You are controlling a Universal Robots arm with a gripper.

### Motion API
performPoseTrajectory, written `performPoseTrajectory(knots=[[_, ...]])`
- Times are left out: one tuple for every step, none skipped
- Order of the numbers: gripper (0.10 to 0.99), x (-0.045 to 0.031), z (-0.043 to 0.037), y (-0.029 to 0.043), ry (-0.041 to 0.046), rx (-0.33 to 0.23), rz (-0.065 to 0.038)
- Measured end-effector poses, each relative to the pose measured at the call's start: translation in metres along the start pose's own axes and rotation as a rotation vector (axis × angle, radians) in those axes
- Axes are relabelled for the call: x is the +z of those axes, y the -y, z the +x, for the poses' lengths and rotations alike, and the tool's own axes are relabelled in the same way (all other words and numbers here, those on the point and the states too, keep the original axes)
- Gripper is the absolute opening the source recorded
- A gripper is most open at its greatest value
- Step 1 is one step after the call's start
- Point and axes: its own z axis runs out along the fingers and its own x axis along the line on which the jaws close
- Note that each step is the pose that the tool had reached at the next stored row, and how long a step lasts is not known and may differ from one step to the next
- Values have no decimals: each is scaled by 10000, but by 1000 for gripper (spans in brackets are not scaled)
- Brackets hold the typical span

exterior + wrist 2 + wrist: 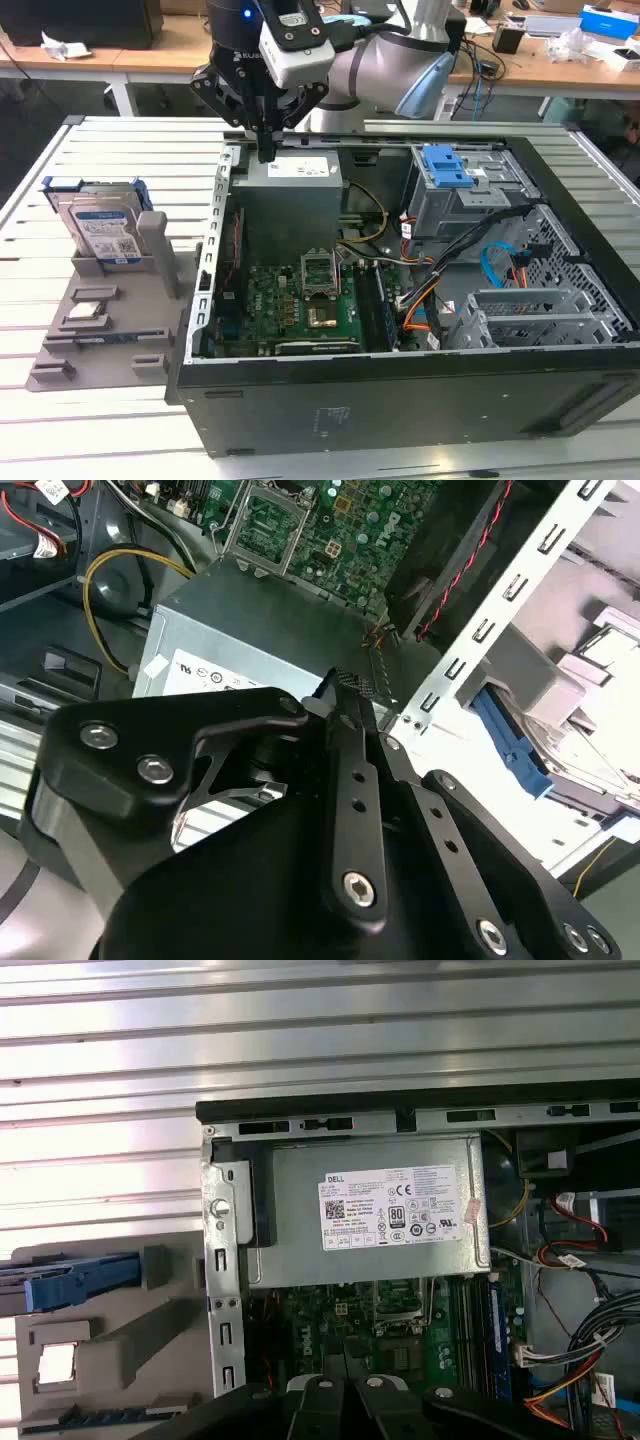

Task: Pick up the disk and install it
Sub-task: 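Reach for the disk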

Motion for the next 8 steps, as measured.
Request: performPoseTrajectory(knots=[[106,-1,22,2,0,1,0],[106,-2,71,5,0,1,1],[106,-4,125,10,0,0,1],[106,-5,192,15,0,1,0],[106,-6,225,17,0,2,0],[106,-7,253,19,0,1,0],[106,-8,284,22,0,0,0],[106,-9,307,23,0,0,1]])
